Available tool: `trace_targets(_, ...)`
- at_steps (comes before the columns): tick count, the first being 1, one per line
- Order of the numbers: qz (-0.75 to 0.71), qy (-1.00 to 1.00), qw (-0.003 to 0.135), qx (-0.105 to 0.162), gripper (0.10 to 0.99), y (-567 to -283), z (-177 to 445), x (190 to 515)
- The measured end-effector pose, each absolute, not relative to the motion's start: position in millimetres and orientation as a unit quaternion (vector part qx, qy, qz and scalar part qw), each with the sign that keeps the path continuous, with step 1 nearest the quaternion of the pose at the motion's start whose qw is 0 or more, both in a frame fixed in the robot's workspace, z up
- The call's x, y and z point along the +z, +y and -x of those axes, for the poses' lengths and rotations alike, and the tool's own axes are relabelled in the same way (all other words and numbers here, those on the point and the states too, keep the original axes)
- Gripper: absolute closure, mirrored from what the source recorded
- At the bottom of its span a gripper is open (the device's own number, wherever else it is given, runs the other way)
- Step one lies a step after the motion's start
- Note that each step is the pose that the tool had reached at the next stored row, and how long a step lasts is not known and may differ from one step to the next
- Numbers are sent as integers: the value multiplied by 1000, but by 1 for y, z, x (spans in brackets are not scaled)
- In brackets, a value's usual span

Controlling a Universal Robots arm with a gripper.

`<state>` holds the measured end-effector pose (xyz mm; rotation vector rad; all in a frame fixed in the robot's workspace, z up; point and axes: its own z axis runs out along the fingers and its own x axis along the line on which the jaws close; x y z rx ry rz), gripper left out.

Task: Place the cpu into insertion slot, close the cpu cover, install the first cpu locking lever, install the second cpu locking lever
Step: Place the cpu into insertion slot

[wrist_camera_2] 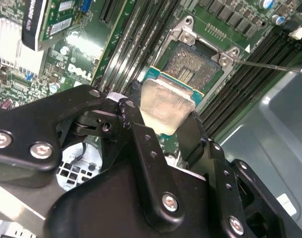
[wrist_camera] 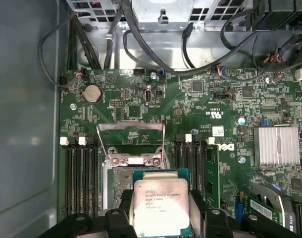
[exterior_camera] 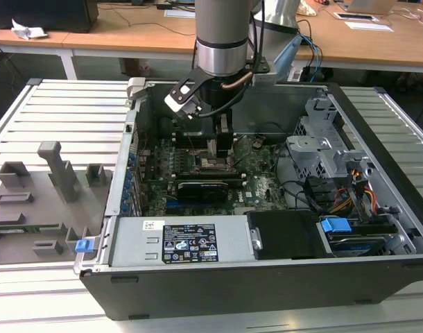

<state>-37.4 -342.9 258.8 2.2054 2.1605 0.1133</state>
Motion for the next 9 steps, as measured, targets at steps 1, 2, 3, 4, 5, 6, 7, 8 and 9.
trace_targets(1, -714, 699, 26, 36, 553, -343, 37, 257)
trace_targets(2, -714, 699, 27, 35, 553, -343, 38, 256)
trace_targets(3, -714, 699, 28, 35, 553, -343, 38, 254)
trace_targets(4, -713, 699, 28, 35, 553, -342, 38, 253)
trace_targets(5, -713, 700, 28, 35, 553, -342, 38, 251)
trace_targets(6, -711, 702, 28, 35, 553, -342, 39, 248)
trace_targets(7, -710, 702, 28, 35, 553, -342, 39, 247)
trace_targets(8, -710, 703, 28, 35, 553, -341, 40, 246)
trace_targets(9, -710, 703, 27, 35, 553, -341, 40, 245)
